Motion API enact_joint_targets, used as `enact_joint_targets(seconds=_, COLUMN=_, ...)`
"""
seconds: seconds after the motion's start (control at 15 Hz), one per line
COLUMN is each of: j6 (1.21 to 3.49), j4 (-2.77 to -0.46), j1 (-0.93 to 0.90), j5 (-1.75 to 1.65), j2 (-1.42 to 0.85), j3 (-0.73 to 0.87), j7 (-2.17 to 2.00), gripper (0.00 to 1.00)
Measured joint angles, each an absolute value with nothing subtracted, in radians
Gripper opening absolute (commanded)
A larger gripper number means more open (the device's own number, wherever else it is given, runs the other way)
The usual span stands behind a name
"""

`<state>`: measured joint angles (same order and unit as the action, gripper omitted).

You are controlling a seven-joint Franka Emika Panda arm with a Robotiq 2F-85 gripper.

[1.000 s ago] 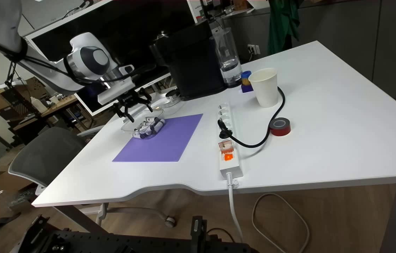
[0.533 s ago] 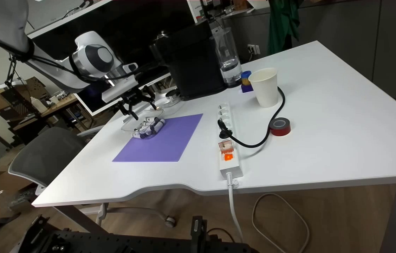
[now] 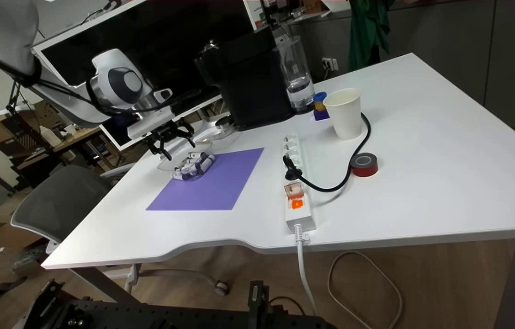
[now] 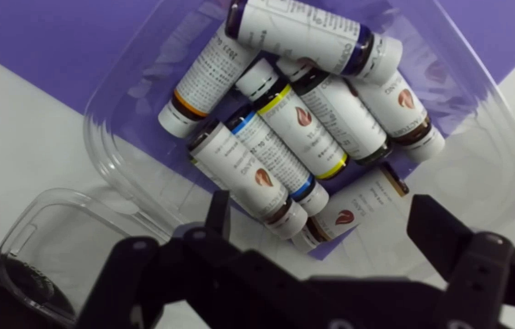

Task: Put one of the things in the clear container on the blue mat

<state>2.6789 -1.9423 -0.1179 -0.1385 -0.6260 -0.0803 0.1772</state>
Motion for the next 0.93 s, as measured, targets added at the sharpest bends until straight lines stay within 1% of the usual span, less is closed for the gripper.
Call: enact_joint_targets(seconds=0.93, j6=2.835, j4=-1.943, j1=-0.114, j5=-0.162, j2=-0.705, j3=-0.055, j7=0.193, gripper=1.0)
